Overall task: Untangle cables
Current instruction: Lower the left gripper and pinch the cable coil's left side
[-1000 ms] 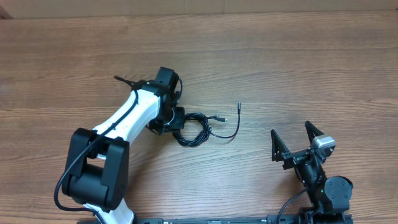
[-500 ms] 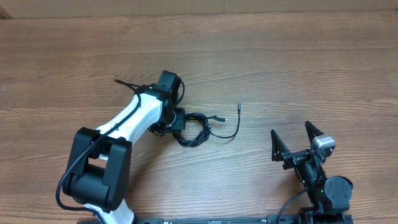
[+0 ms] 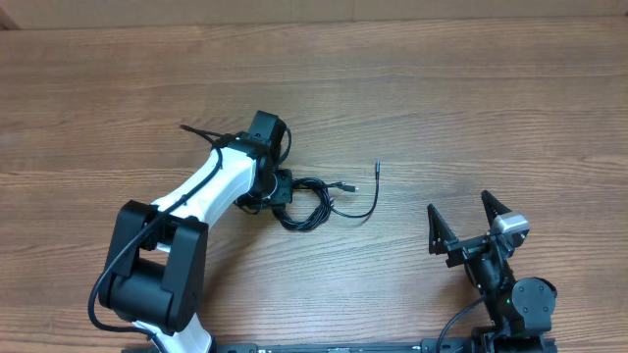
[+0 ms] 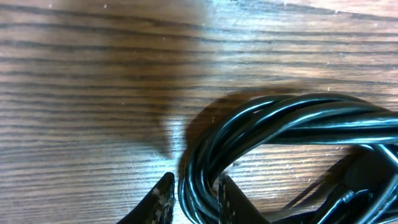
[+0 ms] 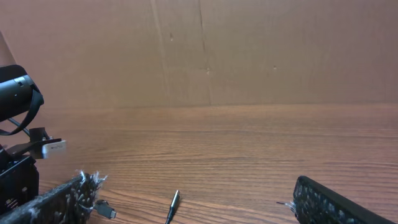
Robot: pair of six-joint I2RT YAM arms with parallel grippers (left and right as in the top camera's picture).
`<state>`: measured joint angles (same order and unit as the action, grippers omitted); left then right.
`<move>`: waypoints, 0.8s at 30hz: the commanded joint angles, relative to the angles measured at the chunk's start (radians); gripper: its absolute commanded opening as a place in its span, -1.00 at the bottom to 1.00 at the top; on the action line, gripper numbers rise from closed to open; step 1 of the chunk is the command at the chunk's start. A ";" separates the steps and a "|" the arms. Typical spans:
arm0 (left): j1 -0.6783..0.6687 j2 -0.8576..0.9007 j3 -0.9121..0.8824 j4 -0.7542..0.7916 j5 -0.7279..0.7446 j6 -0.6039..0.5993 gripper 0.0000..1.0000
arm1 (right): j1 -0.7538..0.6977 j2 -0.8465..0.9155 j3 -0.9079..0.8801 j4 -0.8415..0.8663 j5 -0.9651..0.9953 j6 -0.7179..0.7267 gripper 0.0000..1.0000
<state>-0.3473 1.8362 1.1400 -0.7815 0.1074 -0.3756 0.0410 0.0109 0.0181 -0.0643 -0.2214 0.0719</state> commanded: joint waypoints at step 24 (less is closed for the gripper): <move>-0.008 0.008 -0.058 0.050 -0.021 -0.001 -0.56 | 0.005 -0.008 -0.010 0.005 -0.030 0.011 1.00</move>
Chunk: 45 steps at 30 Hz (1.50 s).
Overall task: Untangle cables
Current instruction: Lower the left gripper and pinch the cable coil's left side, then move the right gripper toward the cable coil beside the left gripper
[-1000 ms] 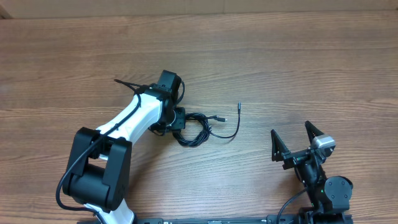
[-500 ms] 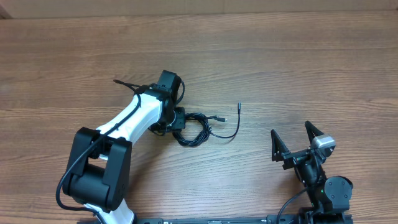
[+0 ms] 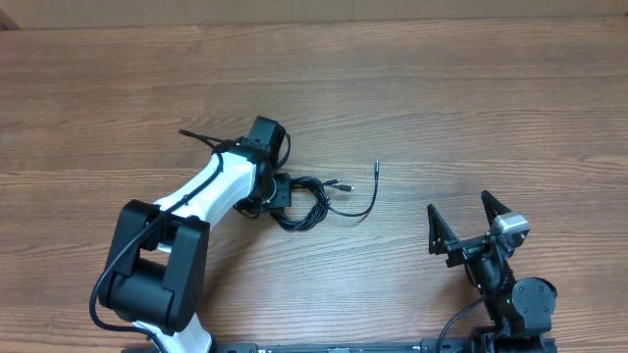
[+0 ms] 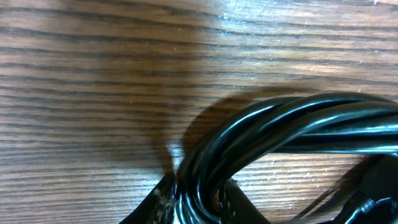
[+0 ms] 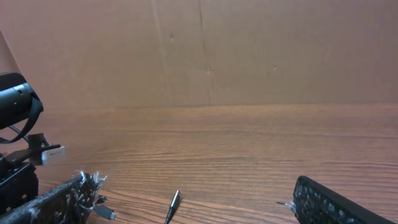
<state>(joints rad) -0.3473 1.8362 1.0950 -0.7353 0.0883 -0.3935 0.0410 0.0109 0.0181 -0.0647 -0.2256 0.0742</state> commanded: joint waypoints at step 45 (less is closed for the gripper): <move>-0.005 0.008 0.047 0.134 0.069 0.288 -0.83 | 0.003 1.358 1.249 -1.088 -0.436 0.141 1.00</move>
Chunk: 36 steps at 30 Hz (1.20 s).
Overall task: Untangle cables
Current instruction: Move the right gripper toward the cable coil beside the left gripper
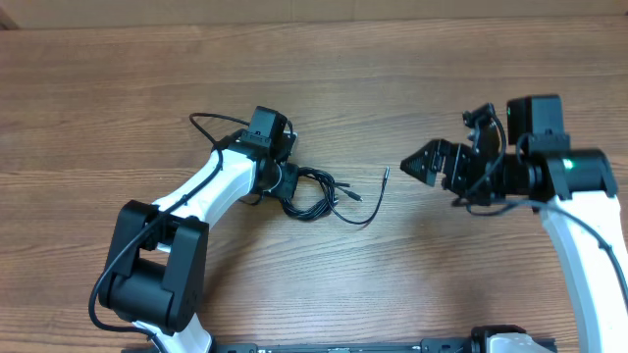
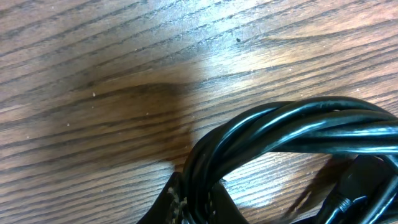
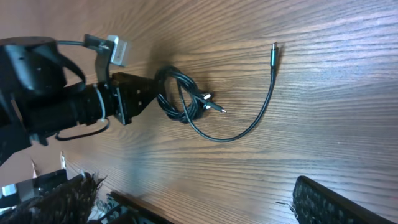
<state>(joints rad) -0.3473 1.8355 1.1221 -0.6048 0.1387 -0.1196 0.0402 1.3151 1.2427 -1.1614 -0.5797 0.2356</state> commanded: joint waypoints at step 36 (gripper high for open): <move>-0.005 0.008 0.019 0.011 0.019 0.008 -0.92 | 0.233 0.168 -0.231 0.399 0.161 0.650 -0.04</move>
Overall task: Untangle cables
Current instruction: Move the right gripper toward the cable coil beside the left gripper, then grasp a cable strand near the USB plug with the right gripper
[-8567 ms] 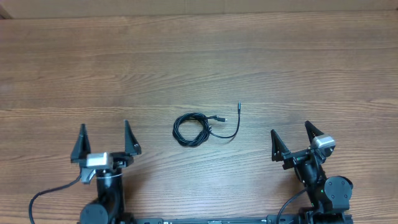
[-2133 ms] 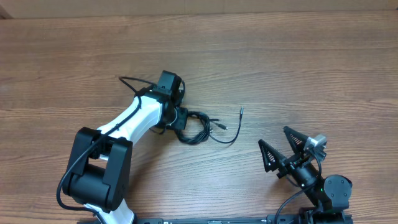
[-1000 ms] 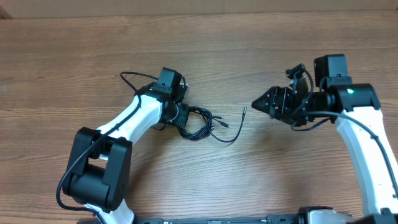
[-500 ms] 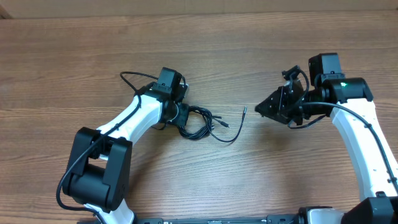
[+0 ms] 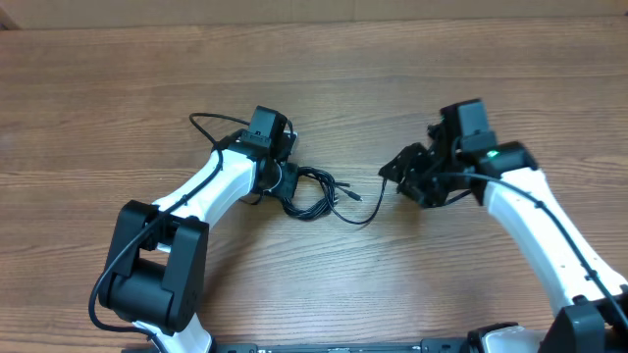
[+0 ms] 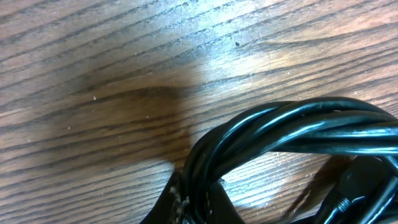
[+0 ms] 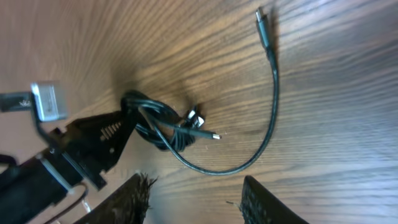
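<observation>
A black cable lies coiled in a tangle [image 5: 312,193] at mid-table, with a loose tail [image 5: 365,216] curving right and up to a plug end [image 5: 384,182]. My left gripper [image 5: 282,186] is shut on the coil's left side; its wrist view shows the black strands [image 6: 292,127] pinched between the fingertips [image 6: 193,204]. My right gripper [image 5: 394,178] hovers open just right of the plug end. Its wrist view looks down on the coil [image 7: 155,127], the tail [image 7: 272,106], the plug [image 7: 262,18] and a short connector [image 7: 205,133], with nothing between its fingers [image 7: 199,200].
The wooden table [image 5: 442,78] runs to a cardboard wall along the far edge. The left arm's own thin cable [image 5: 206,122] loops out beside its wrist. The left arm's black base [image 5: 152,265] stands at the near left.
My right arm has moved left and lower, now right beside the cable's plug end, and its jaws stand narrower than before though still open. The left gripper and coil have not moved.
At first the left jaws stood round the coil with a small gap and the right arm rested open at the near right edge. Then the left gripper shut on the coil. Later the right arm was out over the table, and now it is beside the plug end.
</observation>
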Robot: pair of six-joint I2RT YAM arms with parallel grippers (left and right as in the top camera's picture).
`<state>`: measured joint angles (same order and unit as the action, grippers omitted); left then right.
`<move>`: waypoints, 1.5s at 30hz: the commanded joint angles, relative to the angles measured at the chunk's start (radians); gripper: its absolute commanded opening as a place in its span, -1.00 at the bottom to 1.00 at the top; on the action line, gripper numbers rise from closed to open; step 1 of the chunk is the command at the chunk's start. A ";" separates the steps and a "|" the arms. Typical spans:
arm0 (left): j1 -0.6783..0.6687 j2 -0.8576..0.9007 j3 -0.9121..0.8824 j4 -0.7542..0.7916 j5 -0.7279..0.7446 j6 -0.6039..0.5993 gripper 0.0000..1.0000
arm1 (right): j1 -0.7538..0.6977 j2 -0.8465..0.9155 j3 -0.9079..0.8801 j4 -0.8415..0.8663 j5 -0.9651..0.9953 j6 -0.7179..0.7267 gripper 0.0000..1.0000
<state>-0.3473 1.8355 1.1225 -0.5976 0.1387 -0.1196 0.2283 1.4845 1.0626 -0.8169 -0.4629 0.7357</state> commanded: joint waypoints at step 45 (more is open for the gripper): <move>-0.007 0.008 0.019 0.007 0.197 0.180 -0.88 | 0.379 -0.001 -0.186 0.293 0.446 0.387 -0.10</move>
<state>-0.3473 1.8355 1.1225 -0.5903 0.3080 0.0372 0.6037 1.4845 0.8822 -0.5247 -0.1017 1.2407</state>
